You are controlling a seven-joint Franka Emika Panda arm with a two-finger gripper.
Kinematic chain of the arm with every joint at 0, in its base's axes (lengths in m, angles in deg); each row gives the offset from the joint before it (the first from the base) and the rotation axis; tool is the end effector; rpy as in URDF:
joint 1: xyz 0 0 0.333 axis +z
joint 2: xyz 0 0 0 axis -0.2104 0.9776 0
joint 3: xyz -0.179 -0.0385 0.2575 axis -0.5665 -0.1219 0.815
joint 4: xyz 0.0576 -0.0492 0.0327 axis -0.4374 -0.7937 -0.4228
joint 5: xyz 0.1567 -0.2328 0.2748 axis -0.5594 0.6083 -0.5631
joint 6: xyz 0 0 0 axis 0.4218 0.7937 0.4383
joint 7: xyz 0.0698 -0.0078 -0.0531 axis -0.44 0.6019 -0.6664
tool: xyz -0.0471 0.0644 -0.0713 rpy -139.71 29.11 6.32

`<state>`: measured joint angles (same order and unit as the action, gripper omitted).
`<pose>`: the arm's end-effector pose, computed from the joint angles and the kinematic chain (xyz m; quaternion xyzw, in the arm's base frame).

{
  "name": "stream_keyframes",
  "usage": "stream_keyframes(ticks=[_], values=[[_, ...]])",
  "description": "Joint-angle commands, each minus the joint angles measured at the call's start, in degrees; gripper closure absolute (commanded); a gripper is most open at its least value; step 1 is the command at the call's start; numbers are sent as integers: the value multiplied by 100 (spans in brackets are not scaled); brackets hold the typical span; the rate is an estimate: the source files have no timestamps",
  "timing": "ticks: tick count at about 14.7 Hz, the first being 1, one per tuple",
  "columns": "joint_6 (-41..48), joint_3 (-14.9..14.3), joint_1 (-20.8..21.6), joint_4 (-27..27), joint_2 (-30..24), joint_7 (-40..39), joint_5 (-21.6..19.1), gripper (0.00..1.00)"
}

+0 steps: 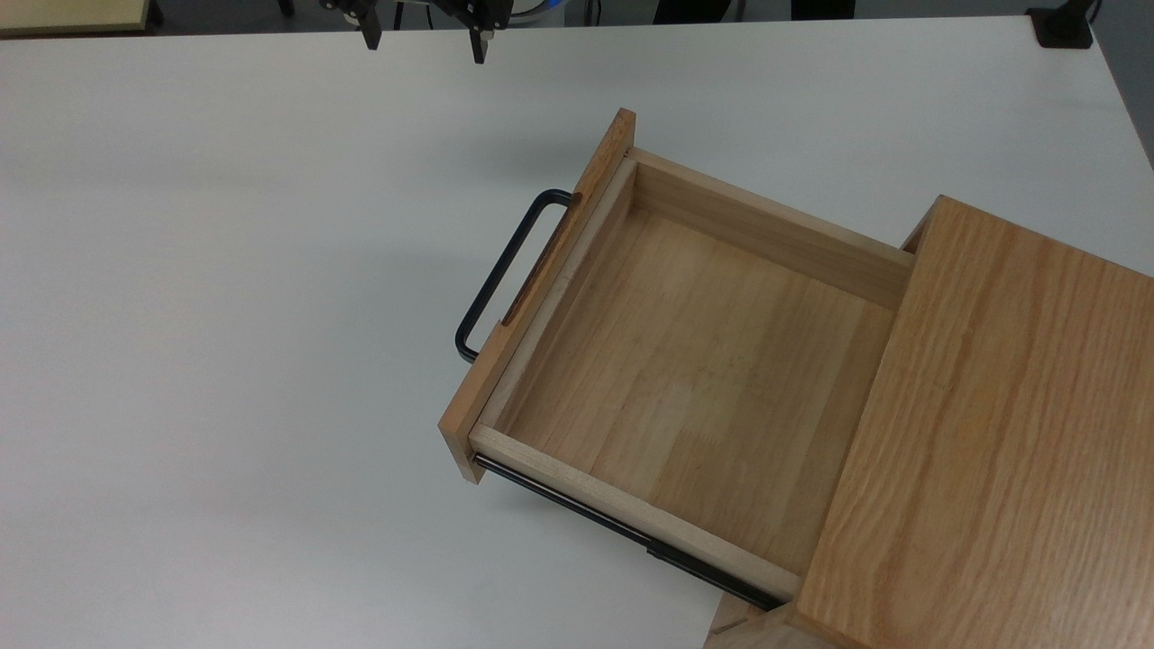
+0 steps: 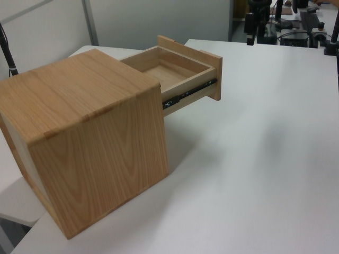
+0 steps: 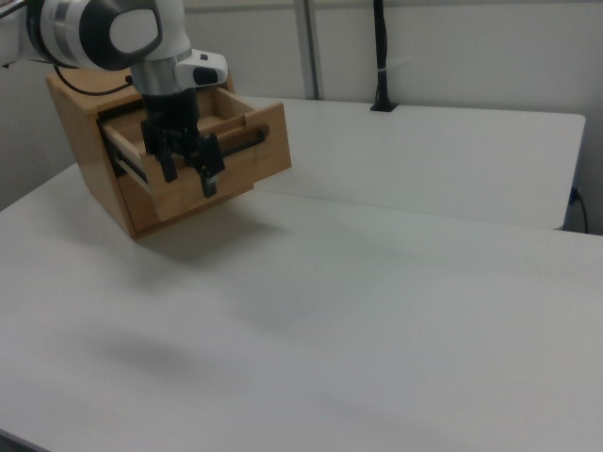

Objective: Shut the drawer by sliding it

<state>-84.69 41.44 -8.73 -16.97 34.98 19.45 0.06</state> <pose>0.5562 -0.0175 0.5973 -0.9973 0.0721 0.0030 0.0107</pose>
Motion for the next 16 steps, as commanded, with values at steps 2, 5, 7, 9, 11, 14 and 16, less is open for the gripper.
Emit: stream_keyframes(ticks=[2, 5, 7, 9, 11, 14, 16], values=[[68, -100, 72, -61, -71, -285, 32, 0], [68, -100, 71, -61, -80, -285, 32, 0], [68, -100, 71, -61, -80, -285, 32, 0], [68, -100, 71, -61, -71, -285, 32, 0], [68, -100, 63, -52, -80, -285, 32, 0], [68, -118, 63, -61, -80, -302, 32, 0], [59, -118, 63, -61, -71, -328, 32, 11]])
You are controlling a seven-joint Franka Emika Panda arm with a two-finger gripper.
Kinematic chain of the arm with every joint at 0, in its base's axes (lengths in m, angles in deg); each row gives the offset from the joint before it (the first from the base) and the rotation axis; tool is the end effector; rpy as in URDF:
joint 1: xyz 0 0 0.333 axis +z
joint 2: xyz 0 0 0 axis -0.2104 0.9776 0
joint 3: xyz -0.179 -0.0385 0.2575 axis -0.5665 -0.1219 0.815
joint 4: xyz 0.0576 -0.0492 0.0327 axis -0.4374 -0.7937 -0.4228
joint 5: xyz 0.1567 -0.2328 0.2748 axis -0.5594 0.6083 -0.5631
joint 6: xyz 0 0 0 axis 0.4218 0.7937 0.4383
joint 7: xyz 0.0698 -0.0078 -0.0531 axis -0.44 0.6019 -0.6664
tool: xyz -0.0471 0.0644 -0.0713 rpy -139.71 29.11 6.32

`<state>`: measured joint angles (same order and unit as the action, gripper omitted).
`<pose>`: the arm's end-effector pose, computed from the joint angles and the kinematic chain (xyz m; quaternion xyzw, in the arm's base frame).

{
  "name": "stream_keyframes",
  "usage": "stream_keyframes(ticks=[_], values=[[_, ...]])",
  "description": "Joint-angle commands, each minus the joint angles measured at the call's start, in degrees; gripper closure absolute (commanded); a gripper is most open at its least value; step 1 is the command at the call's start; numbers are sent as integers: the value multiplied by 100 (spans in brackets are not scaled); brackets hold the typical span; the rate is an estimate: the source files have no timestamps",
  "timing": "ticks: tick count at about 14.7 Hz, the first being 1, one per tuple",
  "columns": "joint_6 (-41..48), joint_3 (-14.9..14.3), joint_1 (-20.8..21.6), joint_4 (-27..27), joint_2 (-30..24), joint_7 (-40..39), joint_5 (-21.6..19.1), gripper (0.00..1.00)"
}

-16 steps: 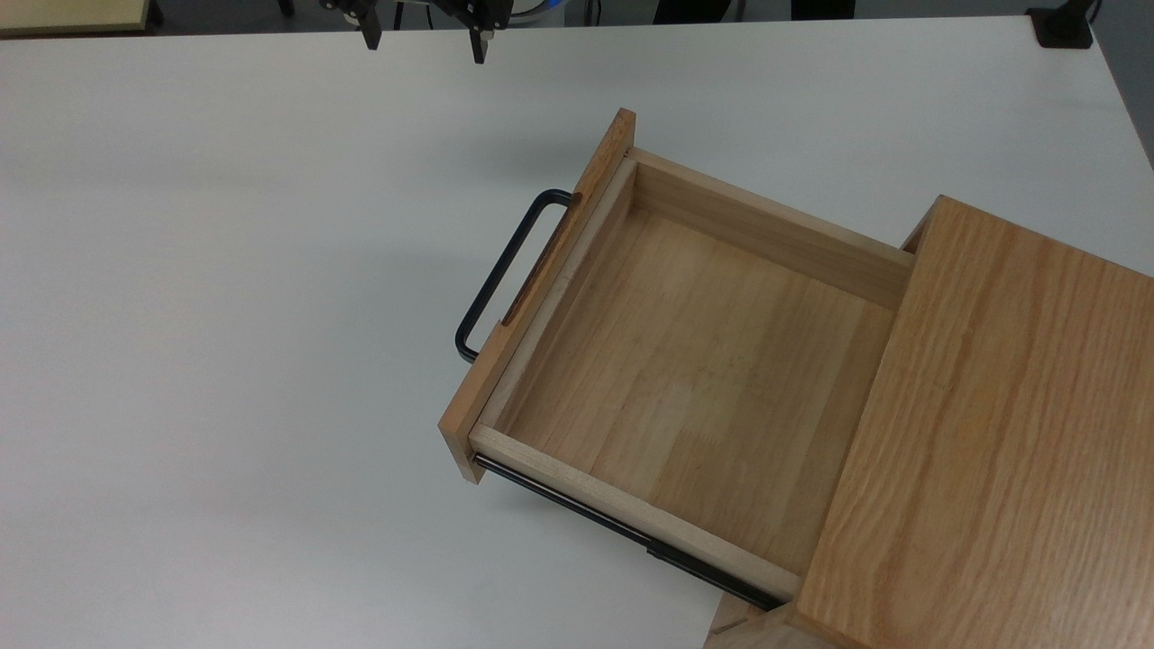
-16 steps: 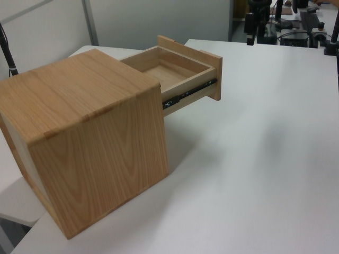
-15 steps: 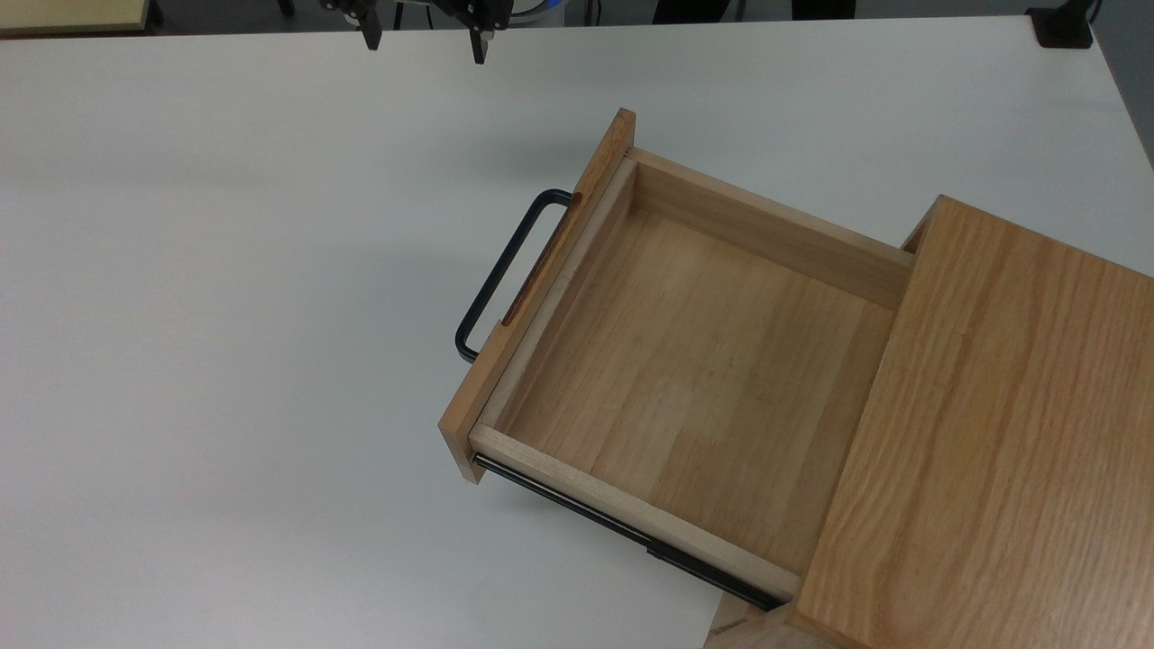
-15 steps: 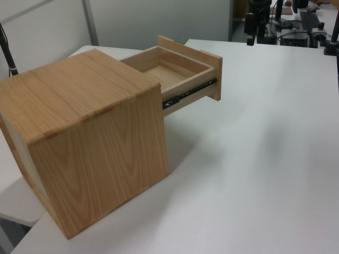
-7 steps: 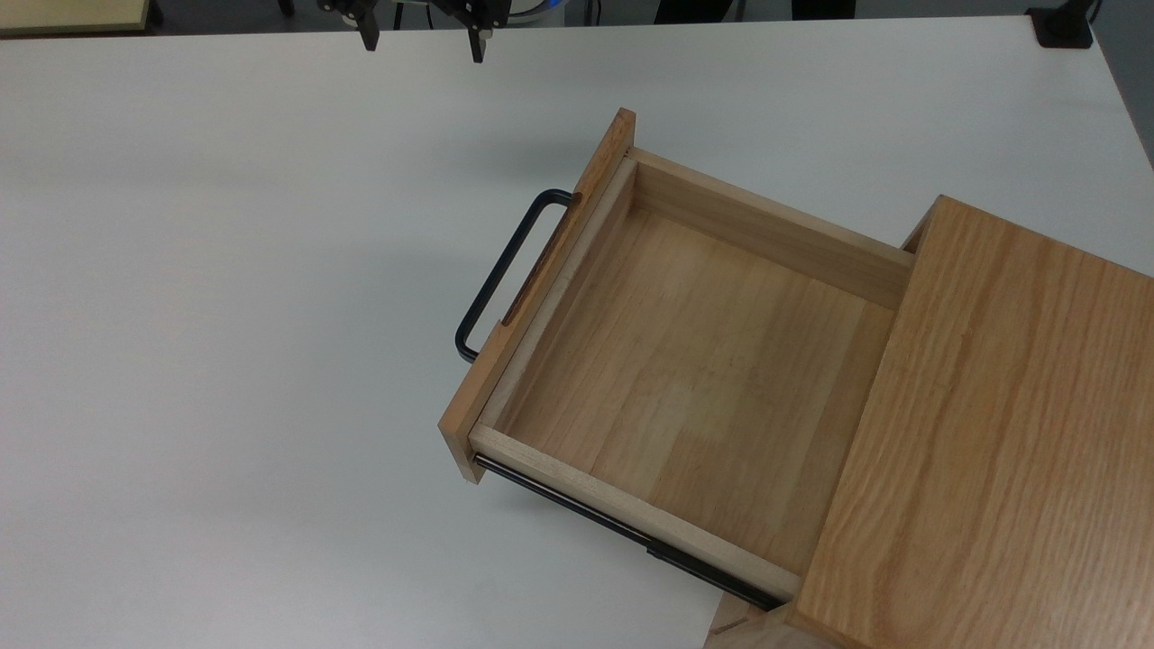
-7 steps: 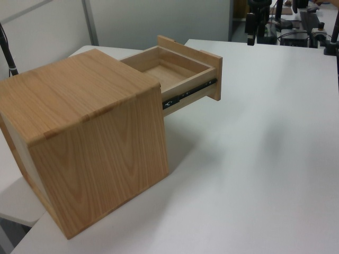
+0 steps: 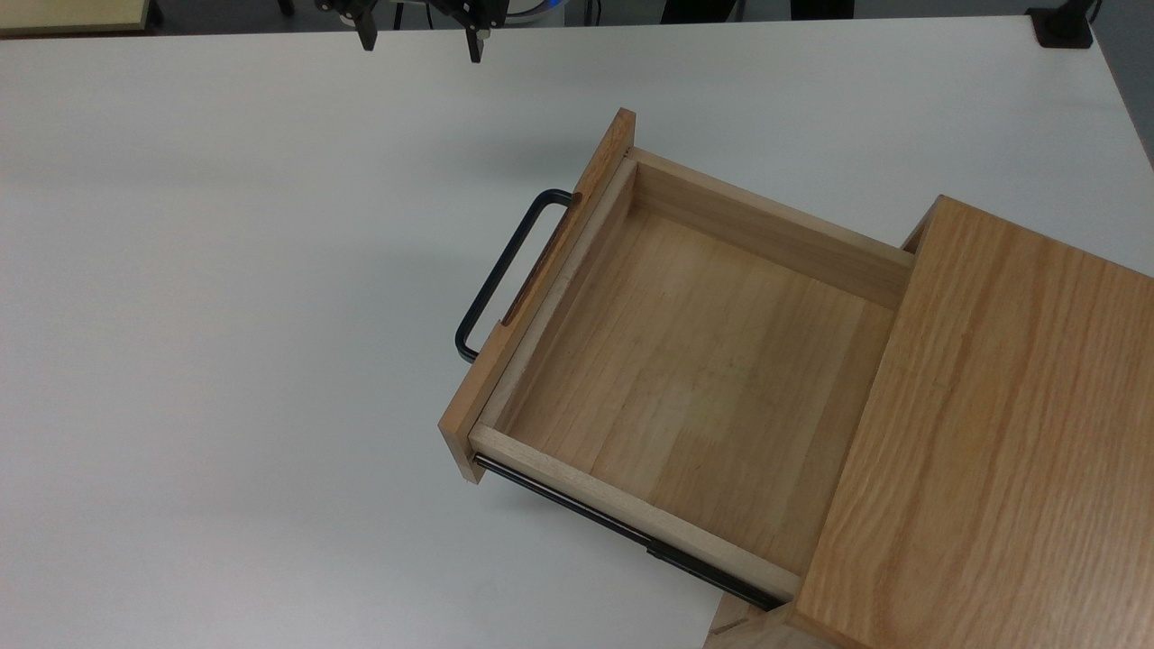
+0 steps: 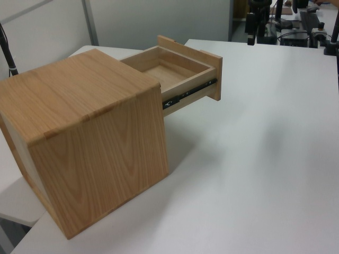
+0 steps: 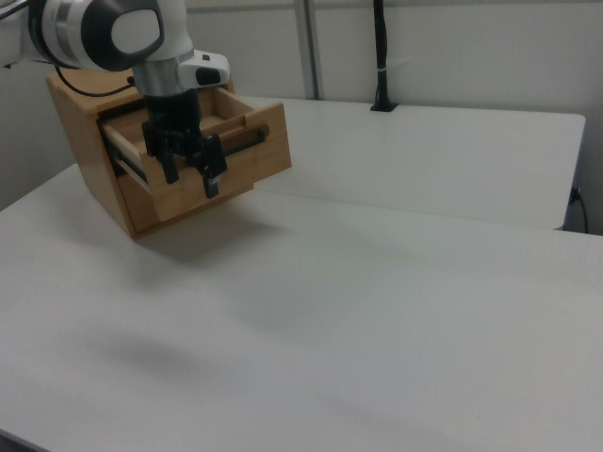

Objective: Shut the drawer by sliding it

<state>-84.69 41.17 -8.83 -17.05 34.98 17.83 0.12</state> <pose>0.5560 -0.0212 0.5966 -0.9981 0.0612 0.0035 0.0102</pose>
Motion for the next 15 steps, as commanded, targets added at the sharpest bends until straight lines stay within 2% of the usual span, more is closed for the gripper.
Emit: stream_keyframes(ticks=[1, 2, 5, 7, 9, 15], values=[[59, -91, 72, -52, -80, -254, 26, 18], [68, -91, 72, -52, -80, -351, 26, 32], [42, -91, 64, -52, -80, -361, 26, 48], [15, -99, 55, -52, -71, -413, 26, 69], [41, -108, 37, -52, -71, -553, 9, 100], [-11, -117, 20, -35, 7, -677, 26, 100]])
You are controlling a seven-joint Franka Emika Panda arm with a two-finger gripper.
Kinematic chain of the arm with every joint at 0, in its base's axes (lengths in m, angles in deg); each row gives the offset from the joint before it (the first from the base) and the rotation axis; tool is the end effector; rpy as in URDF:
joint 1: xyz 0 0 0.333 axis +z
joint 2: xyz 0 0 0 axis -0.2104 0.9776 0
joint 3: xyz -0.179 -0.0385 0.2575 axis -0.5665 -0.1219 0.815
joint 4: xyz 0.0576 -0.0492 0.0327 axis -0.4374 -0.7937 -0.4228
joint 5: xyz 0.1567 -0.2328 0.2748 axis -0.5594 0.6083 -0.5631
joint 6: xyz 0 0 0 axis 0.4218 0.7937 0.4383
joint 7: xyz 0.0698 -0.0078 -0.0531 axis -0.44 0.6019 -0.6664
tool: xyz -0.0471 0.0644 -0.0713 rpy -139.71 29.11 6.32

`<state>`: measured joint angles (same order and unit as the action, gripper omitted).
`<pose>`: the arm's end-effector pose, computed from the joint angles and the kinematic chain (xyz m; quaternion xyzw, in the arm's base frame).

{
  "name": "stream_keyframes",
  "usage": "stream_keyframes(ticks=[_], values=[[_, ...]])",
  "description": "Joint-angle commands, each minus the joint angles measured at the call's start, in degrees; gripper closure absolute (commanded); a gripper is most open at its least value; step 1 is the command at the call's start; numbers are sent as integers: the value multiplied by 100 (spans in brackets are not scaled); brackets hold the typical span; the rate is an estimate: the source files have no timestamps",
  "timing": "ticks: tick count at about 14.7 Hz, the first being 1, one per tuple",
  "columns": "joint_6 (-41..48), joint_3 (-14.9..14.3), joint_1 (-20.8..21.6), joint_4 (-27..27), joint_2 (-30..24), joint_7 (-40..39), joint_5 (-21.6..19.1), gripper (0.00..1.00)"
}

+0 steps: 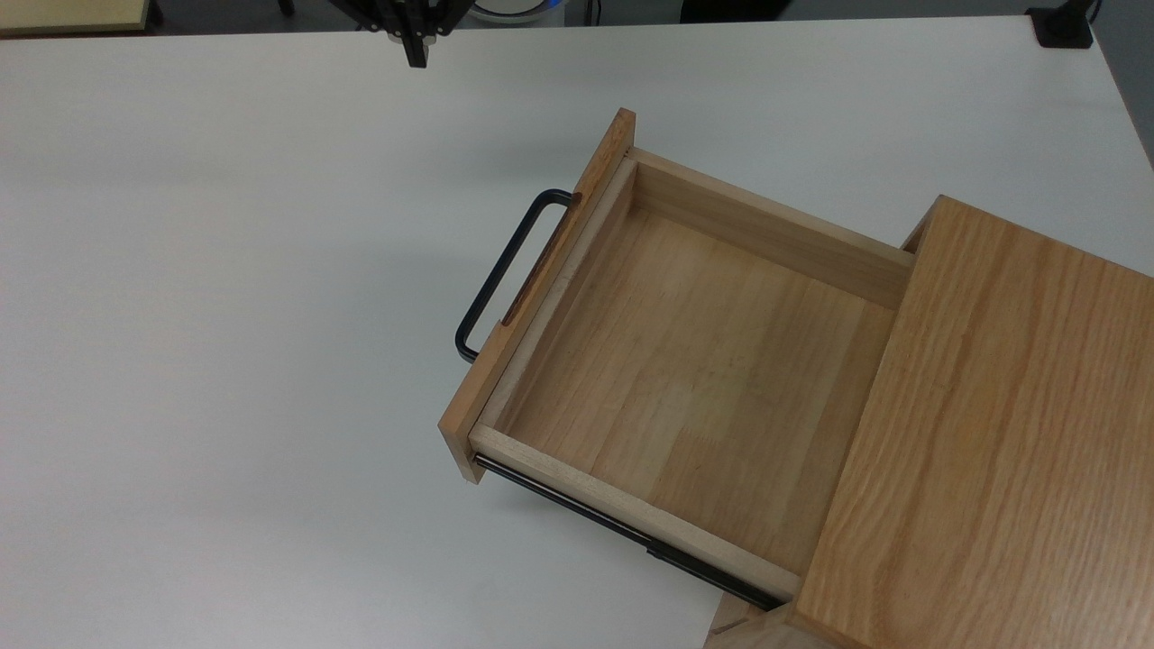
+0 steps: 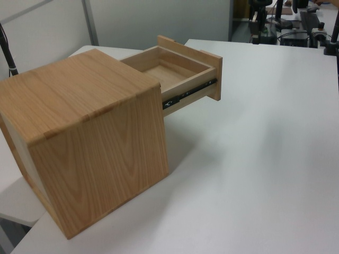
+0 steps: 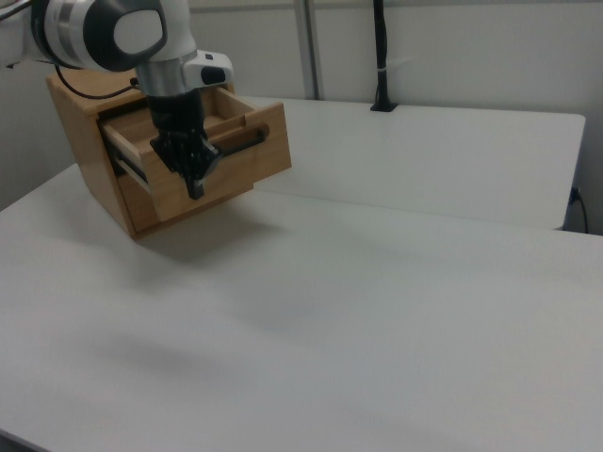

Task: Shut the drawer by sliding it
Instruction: 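Move the gripper down toward the drawer's black bar handle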

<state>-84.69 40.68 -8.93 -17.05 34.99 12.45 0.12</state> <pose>0.5558 -0.0270 0.5965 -0.9998 0.0194 0.0031 0.0104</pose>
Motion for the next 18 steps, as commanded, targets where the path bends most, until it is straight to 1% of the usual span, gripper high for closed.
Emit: stream_keyframes(ticks=[1, 3, 6, 7, 8, 11, 12, 13, 14, 16, 18], values=[[-11, -77, 30, 17, 69, -139, 26, 100], [-20, -77, 4, 140, 253, -130, 35, 100], [-204, -77, -180, 596, 613, -183, 26, 100], [-274, -68, -207, 685, 745, -418, 0, 100], [-292, -68, -207, 738, 816, -794, 0, 100], [-292, -59, -207, 800, 948, -2716, -44, 100], [-292, -59, -207, 826, 992, -3297, -53, 100], [-301, -59, -207, 879, 1027, -3712, -79, 100], [-310, -59, -207, 897, 1106, -4012, -123, 100], [-310, -33, -198, 1133, 1334, -4426, -194, 100], [-476, 2, -189, 1422, 1676, -4629, -229, 100]])
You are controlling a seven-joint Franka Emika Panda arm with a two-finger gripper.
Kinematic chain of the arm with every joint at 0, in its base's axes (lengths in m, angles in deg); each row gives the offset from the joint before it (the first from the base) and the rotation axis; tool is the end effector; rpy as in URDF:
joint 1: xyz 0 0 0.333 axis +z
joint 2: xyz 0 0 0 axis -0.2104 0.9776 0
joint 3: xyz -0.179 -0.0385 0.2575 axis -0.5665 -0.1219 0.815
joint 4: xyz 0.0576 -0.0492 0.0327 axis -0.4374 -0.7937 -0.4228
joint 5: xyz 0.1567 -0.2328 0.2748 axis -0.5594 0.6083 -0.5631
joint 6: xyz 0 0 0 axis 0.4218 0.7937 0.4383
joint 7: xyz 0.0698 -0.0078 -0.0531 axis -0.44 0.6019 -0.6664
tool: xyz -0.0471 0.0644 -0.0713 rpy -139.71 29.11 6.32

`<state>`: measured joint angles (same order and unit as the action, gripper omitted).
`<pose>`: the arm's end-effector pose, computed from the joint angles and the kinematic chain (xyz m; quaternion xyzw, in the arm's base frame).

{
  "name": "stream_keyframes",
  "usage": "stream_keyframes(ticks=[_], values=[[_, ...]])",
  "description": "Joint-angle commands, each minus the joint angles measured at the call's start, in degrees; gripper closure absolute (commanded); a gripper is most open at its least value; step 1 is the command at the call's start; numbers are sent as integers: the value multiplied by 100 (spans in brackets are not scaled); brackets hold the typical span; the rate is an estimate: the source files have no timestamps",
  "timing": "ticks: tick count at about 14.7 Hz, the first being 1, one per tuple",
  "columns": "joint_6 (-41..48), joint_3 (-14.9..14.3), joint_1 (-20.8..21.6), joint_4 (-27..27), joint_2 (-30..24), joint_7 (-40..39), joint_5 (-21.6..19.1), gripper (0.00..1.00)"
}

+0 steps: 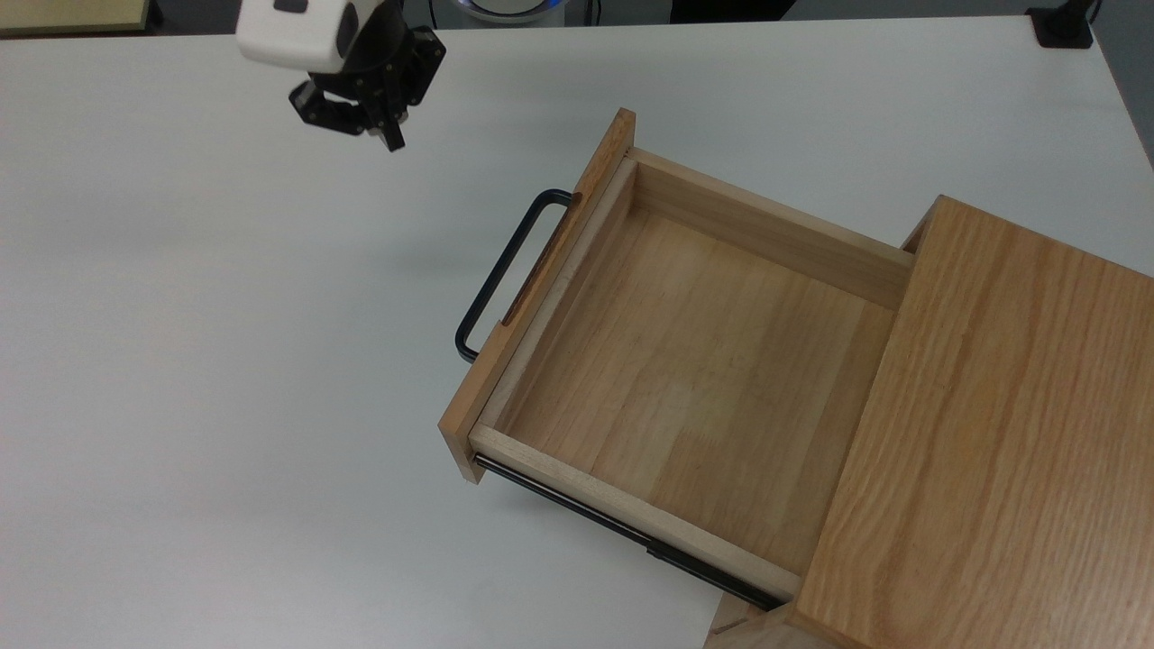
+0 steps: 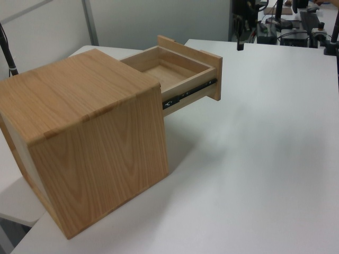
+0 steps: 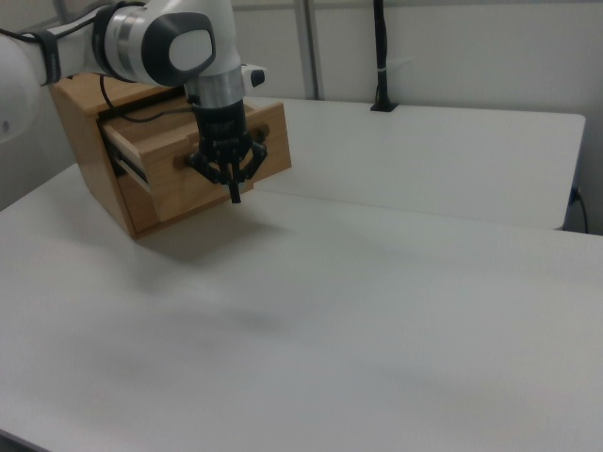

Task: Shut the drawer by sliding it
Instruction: 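Move the gripper down toward the drawer's black bar handle, then push the drawer front with the gripper into the wooden cabinet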

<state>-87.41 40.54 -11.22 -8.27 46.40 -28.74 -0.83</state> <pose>0.6176 -0.0488 0.5573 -0.9497 -0.3131 -0.0012 0.0078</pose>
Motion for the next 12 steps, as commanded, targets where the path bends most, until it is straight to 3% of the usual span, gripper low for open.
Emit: stream_keyframes(ticks=[1, 4, 12], values=[[-440, 34, 66, 598, 666, -511, -238, 100], [-1109, 262, 75, 598, 852, -537, -476, 100], [-1181, 719, 83, 607, 870, -1732, -564, 100]])
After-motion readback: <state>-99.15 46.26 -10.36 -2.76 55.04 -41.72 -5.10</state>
